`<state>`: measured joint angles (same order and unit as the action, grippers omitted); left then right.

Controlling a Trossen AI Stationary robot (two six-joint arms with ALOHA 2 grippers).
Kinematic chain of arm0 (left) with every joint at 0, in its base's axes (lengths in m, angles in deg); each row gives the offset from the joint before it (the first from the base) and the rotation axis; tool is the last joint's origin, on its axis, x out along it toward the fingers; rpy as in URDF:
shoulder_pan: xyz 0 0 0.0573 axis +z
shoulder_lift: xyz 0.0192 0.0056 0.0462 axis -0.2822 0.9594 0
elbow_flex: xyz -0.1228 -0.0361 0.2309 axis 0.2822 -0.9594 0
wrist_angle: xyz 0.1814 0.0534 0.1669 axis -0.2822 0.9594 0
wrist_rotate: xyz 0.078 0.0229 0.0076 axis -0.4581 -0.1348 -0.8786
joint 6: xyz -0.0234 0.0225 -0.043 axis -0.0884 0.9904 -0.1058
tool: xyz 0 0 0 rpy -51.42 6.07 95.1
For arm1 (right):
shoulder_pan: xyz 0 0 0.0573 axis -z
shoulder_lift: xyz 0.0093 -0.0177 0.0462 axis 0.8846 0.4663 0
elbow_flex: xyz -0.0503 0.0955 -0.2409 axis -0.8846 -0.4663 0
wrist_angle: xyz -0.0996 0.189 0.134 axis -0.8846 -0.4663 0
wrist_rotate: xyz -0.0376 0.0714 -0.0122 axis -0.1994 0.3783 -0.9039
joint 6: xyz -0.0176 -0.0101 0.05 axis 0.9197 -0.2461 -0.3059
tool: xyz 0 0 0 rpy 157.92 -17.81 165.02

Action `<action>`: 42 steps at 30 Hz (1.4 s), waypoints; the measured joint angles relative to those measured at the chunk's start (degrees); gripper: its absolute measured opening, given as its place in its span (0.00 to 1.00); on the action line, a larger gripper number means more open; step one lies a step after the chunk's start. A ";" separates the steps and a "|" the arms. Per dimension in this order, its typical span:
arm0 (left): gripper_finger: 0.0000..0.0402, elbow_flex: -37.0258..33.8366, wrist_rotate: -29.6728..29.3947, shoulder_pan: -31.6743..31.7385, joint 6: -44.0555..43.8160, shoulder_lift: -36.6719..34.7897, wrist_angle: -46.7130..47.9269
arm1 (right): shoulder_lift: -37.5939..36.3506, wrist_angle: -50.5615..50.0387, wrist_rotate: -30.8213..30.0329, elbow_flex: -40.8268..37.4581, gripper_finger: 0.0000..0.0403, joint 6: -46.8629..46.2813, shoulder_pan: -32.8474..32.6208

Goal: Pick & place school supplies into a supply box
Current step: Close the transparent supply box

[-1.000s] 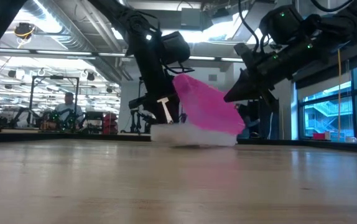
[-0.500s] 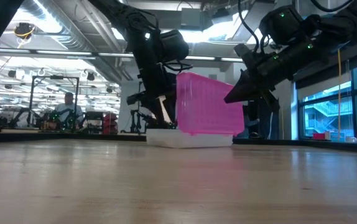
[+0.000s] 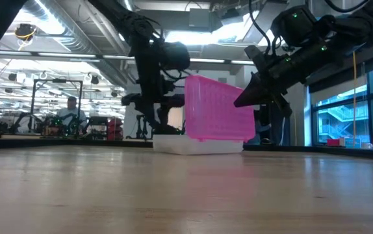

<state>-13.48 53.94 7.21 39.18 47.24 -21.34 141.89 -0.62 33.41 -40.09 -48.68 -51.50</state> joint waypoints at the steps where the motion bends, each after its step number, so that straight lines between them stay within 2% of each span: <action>1: 0.36 0.00 -0.03 0.50 0.12 0.00 1.26 | 0.00 0.00 0.00 0.00 0.01 -0.01 0.00; 6: 0.36 -0.03 2.59 2.09 0.36 0.35 5.03 | 0.00 0.17 0.00 0.00 0.01 -0.01 0.75; 15: 0.36 -4.36 8.58 3.06 -1.63 0.50 3.57 | 0.00 2.62 0.28 0.00 0.01 0.24 2.33; 22: 0.36 -8.20 15.91 3.93 -6.20 0.82 -3.97 | -0.01 2.61 0.28 0.00 0.01 0.45 2.33; 30: 0.36 -8.33 16.52 3.88 -6.81 0.94 -8.63 | -0.01 2.58 0.55 0.00 0.01 0.44 2.42; 33: 0.36 -8.33 18.49 3.55 -7.28 0.95 -8.45 | -0.02 2.56 0.55 0.00 0.01 0.43 2.42; 42: 0.36 -8.33 20.74 -2.15 -13.01 0.94 -8.33 | -0.01 2.12 0.57 0.00 0.01 0.72 2.42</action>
<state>-21.81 74.68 5.05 26.18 48.18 -29.67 141.88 1.51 33.98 -40.09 -47.96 -49.08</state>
